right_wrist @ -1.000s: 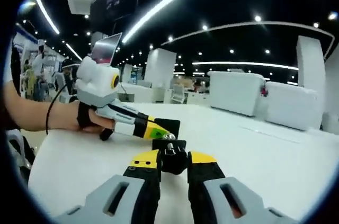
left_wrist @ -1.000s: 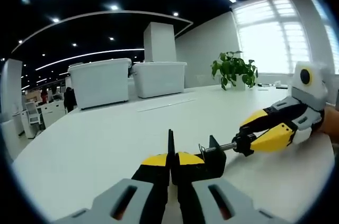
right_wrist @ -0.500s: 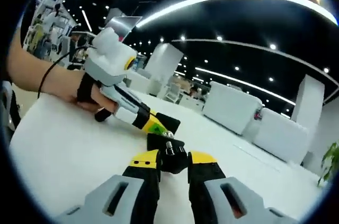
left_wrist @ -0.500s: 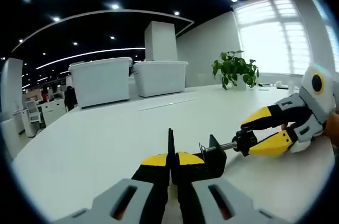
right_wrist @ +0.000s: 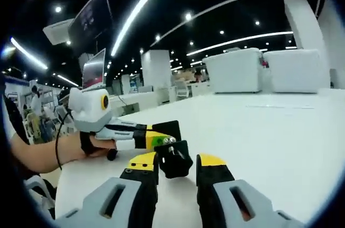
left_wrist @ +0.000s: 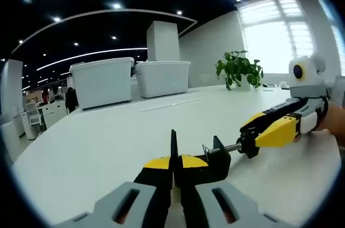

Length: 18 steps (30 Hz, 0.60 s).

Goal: Clamp the fixed fixture on the desktop, loosen the retaining clip, secure it to the edge of the desk, and tighten the retaining clip.

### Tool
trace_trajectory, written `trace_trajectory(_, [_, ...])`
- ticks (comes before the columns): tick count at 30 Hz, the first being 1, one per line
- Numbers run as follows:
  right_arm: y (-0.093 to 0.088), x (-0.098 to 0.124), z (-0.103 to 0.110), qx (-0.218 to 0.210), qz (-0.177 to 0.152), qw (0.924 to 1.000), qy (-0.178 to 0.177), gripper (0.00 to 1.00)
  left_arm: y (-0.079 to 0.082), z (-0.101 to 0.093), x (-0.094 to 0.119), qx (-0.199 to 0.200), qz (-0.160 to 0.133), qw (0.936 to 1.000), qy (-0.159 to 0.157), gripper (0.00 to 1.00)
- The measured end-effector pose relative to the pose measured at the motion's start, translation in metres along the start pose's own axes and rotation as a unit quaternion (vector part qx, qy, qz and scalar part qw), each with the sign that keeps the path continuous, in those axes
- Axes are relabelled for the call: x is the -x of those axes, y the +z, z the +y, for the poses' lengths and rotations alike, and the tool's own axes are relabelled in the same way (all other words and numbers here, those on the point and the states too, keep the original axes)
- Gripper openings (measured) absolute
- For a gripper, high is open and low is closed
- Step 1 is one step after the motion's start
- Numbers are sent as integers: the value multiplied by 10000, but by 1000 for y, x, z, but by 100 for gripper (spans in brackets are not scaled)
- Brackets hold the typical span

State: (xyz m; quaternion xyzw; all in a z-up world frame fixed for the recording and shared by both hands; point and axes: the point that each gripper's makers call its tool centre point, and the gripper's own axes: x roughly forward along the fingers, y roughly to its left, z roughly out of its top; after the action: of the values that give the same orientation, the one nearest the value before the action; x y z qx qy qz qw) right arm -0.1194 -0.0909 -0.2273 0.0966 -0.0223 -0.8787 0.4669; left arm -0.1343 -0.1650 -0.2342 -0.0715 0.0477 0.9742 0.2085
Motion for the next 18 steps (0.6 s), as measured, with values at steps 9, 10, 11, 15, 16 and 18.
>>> trace_trajectory(9, [-2, 0, 3, -117, -3, 9999, 41, 23, -1, 0, 0, -8, 36, 10000, 1, 6])
trace_trajectory(10, [-1, 1, 4, 97, -67, 9999, 41, 23, -1, 0, 1, -3, 40, 10000, 1, 6])
trace_trajectory(11, [0, 1, 5, 287, -105, 9995, 26, 23, -2, 0, 1, -4, 44, 10000, 1, 6])
trace_trajectory(15, [2, 2, 10, 1044, -255, 9942, -47, 23, -2, 0, 0, -10, 57, 10000, -11, 6])
trace_trajectory(16, [2, 2, 11, 1286, -282, 9913, -70, 23, -2, 0, 0, -10, 60, 10000, -13, 6])
trace_trajectory(18, [2, 2, 13, 1645, -307, 9858, -139, 23, -2, 0, 0, -15, 64, 10000, -13, 6])
